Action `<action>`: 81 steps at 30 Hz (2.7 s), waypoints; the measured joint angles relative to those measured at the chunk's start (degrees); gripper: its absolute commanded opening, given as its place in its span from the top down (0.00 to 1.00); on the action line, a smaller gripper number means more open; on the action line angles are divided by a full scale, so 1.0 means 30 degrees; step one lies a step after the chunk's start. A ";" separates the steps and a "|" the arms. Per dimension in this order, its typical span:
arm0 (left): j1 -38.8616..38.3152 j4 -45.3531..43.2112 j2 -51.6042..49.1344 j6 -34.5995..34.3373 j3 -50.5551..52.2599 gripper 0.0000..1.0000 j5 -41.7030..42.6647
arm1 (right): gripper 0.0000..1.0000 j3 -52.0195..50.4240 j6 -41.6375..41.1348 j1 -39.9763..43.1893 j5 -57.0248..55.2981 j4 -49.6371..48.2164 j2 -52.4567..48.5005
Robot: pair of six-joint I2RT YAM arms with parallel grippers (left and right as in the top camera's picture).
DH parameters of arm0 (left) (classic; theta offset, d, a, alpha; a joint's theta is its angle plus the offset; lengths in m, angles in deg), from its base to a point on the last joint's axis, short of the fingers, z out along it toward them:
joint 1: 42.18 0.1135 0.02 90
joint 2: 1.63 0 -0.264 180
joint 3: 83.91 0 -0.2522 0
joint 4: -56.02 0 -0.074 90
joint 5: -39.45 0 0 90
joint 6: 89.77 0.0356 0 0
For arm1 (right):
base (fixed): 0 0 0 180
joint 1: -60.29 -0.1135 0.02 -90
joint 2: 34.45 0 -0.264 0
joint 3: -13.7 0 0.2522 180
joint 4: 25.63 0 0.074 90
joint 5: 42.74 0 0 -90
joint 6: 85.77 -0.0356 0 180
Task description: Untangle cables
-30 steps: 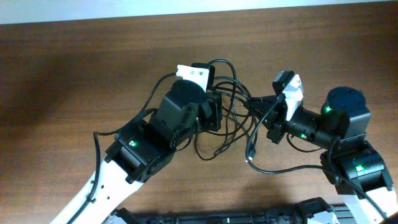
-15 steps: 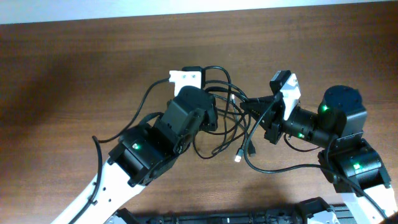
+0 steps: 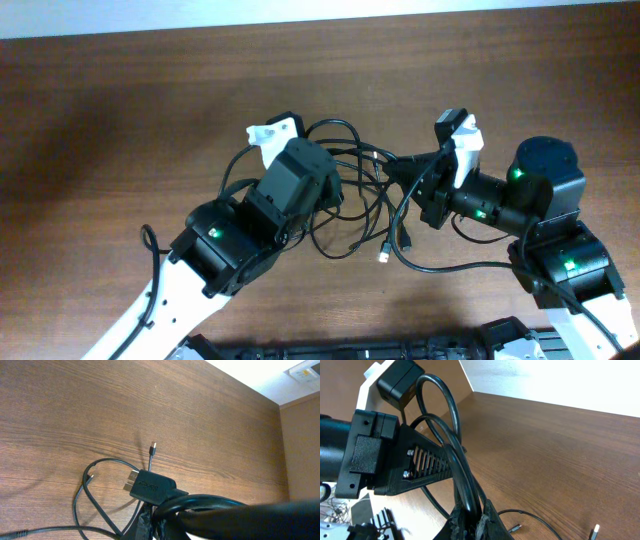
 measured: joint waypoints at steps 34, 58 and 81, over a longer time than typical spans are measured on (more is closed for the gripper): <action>0.2215 0.0262 0.0022 1.2371 -0.0066 1.00 -0.4969 | 0.24 0.0000 -0.1188 0.0401 -0.4284 0.1348 0.0219; 0.2069 -0.2098 -0.0015 1.1752 -0.0036 1.00 0.1960 | 0.96 0.0000 0.3300 0.0393 0.0962 0.1581 -0.1967; 0.4189 -0.0619 -0.0066 1.3784 -0.0036 0.85 -0.0109 | 0.32 0.0000 0.0444 0.0401 -0.5100 0.3891 -0.1967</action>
